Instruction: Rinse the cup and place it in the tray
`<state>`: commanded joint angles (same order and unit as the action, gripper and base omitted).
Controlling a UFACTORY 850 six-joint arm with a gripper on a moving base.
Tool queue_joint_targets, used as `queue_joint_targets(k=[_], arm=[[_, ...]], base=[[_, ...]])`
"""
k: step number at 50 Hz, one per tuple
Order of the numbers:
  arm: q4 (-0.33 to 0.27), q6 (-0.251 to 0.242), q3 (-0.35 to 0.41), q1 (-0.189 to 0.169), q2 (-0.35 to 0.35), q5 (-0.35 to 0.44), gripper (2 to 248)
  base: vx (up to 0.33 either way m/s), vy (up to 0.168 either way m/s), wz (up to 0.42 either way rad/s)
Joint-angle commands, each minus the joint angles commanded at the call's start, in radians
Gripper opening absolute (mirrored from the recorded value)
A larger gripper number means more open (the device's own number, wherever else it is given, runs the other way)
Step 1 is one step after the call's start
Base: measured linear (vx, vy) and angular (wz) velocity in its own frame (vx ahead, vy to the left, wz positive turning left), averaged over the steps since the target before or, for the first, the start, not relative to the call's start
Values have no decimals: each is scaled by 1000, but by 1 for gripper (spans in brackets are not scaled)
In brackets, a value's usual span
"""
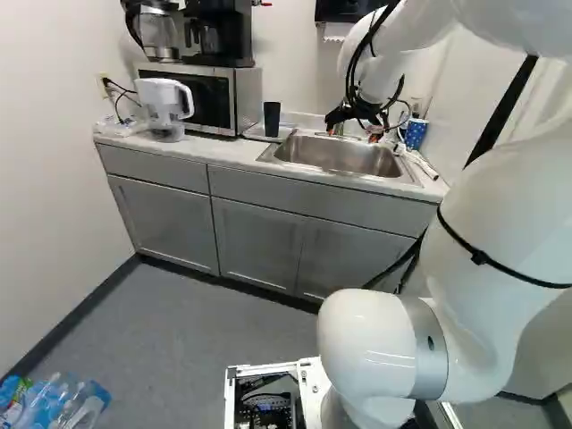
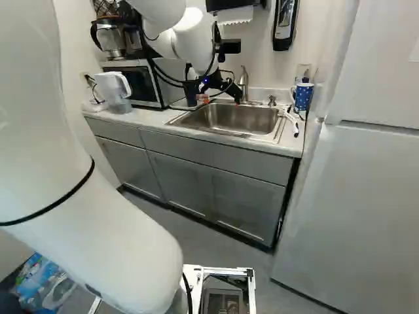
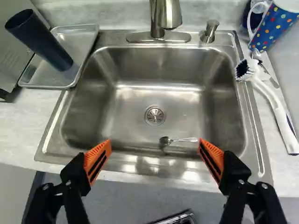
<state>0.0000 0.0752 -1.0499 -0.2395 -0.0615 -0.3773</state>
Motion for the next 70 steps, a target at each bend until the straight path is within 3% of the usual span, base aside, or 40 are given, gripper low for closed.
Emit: queue_joint_targets(k=[70], arm=[[0,0,0,0,0,0,247]], base=[[-125,17,11]])
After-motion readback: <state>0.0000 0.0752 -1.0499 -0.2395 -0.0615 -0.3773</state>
